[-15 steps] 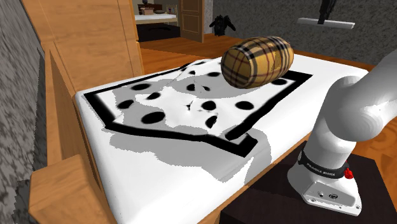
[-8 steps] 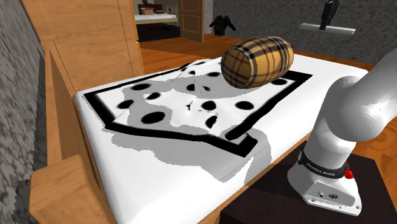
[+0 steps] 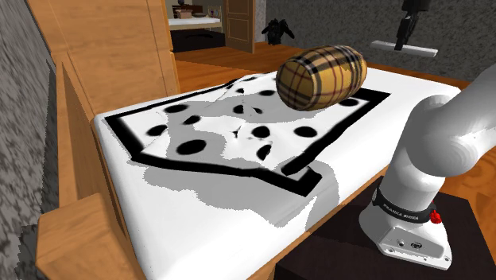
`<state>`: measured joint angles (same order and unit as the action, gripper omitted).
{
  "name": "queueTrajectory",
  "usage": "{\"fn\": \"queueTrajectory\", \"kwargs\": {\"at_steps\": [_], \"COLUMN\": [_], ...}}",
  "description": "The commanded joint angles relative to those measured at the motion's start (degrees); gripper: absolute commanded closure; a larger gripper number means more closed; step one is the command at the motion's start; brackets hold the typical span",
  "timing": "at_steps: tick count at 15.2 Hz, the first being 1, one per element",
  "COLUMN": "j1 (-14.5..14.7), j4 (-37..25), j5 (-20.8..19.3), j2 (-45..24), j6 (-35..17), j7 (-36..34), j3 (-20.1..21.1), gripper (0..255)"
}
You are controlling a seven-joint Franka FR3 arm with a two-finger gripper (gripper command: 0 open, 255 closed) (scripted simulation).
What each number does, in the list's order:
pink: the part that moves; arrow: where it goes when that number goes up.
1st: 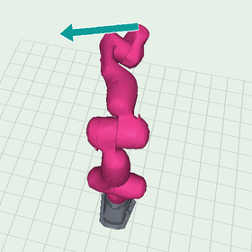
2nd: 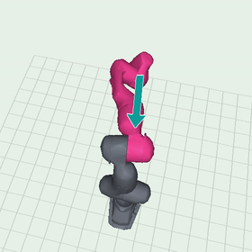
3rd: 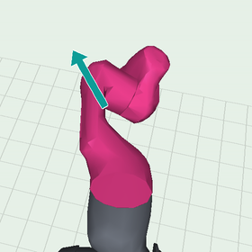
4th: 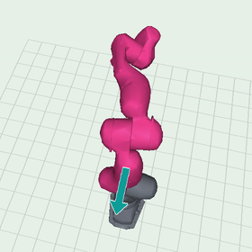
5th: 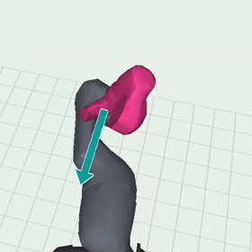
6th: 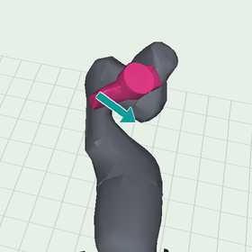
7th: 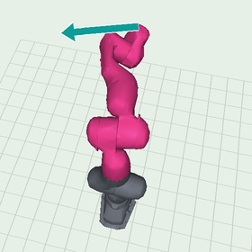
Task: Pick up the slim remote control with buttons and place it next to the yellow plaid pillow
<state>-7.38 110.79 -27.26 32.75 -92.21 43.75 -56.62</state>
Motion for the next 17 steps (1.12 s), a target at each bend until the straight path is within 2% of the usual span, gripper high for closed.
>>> {"fn": "queueTrajectory", "kwargs": {"at_steps": [1,17], "j1": [-0.2,-0.6], "j4": [1.5,12.8], "j5": [-0.4,-3.6], "j2": [0.3,1.2], "j6": [-1.4,-12.7], "j7": [-0.1,-1.7], "j3": [-0.4,-5.1], "gripper": [255,255]}}
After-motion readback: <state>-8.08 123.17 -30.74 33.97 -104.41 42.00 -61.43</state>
